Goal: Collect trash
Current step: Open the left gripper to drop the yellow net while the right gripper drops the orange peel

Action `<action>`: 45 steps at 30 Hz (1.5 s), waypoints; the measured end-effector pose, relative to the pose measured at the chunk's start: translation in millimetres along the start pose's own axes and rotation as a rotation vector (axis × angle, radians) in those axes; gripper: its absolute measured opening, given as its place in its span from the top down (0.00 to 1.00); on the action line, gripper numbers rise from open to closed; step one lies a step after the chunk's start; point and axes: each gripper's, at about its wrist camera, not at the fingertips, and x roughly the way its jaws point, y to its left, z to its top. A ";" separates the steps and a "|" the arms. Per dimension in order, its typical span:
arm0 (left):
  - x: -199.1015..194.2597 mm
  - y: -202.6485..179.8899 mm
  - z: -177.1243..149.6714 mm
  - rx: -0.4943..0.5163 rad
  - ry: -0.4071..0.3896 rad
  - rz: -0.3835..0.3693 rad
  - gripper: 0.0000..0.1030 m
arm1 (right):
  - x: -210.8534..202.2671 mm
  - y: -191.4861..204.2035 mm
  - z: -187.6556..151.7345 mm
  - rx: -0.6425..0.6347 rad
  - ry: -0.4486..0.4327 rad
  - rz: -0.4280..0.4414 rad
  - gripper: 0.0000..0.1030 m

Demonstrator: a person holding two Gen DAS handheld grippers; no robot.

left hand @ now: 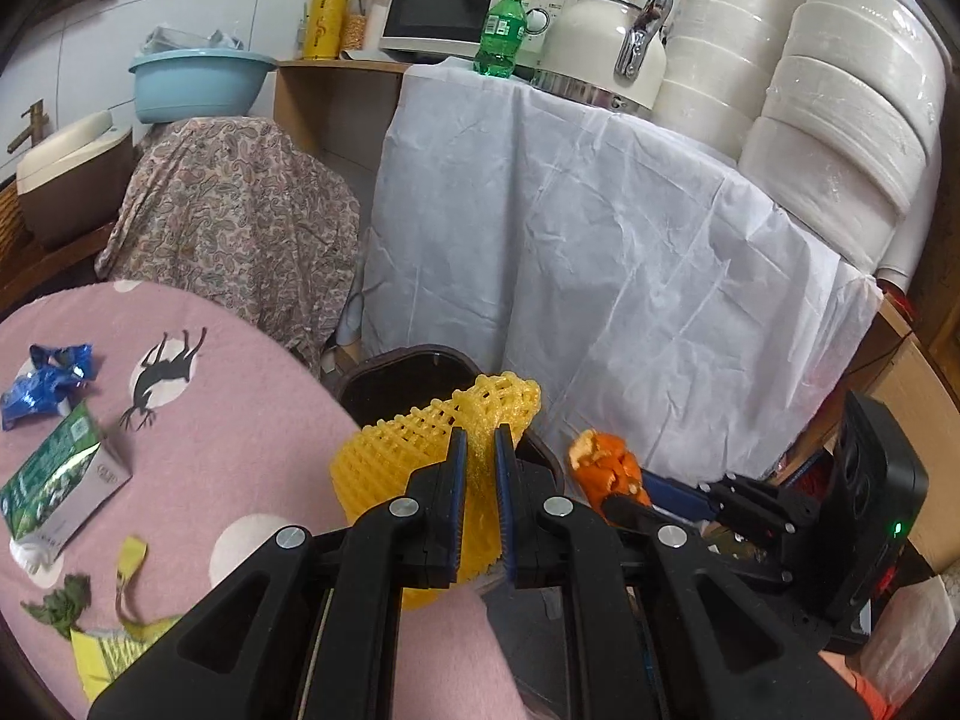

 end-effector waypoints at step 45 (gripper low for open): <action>94.1 -13.5 25.9 0.093 0.074 0.061 0.19 | 154.3 -85.0 -34.0 0.161 0.243 -0.058 0.78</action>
